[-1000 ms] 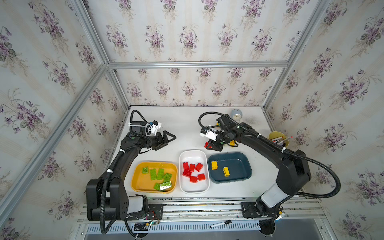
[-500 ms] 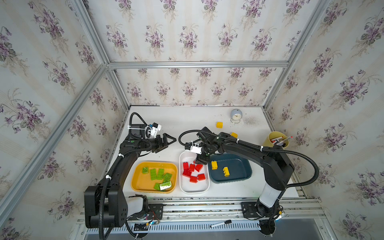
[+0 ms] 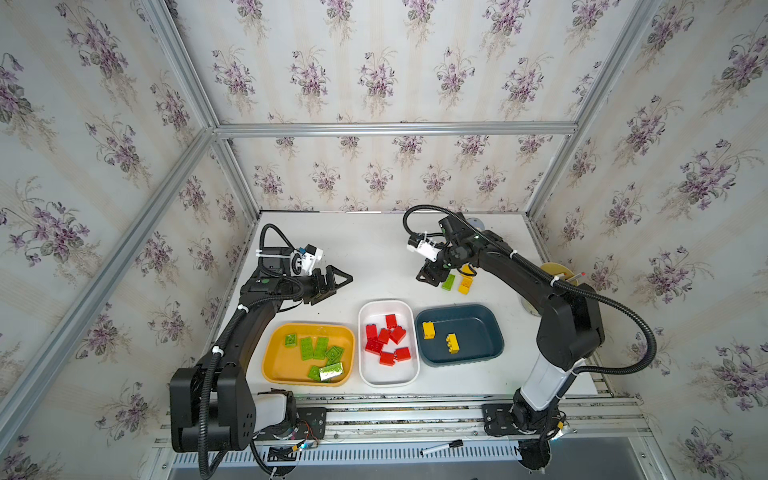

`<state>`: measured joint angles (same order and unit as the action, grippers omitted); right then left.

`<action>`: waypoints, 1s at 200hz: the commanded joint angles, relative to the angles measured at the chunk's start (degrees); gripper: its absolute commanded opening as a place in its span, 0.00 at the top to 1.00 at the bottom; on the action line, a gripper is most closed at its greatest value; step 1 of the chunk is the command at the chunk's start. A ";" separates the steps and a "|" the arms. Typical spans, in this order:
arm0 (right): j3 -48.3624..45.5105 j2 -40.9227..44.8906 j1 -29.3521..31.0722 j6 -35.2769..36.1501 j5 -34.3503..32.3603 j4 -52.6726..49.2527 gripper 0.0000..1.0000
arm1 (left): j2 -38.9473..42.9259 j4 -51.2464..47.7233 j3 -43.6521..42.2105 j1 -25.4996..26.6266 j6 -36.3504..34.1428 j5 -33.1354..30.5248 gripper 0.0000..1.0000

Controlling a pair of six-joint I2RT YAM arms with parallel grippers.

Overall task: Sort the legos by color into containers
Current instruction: 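Move the right gripper to the yellow brick near the clock and lower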

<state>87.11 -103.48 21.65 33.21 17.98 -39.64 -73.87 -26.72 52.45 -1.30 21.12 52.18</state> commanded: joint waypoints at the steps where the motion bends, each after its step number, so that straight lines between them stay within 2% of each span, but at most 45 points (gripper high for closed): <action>1: 3.58 -2.97 -3.07 3.50 -2.39 -0.36 0.23 | -0.05 -0.19 0.51 -0.02 -0.37 0.90 0.01; 37: 10.24 -10.14 -7.41 6.46 -3.93 0.01 0.23 | -0.14 -0.80 1.12 0.03 -0.34 0.91 0.01; 100: 21.81 -23.57 -10.68 10.39 -6.20 -2.82 0.23 | 0.13 -3.19 2.13 0.02 -0.76 0.29 0.01; 174: 31.98 -33.55 -11.90 11.22 -6.46 -4.20 0.22 | -0.66 -5.74 3.14 -0.03 -1.43 -0.02 0.01; 200: 39.57 -38.29 -12.16 11.44 -5.77 -8.78 0.23 | -1.21 -6.20 3.44 0.01 -1.59 0.02 0.01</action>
<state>121.21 -138.67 9.72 43.94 11.60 -44.27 -74.61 -32.10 55.33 -1.30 20.64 52.07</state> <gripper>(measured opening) 0.778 0.993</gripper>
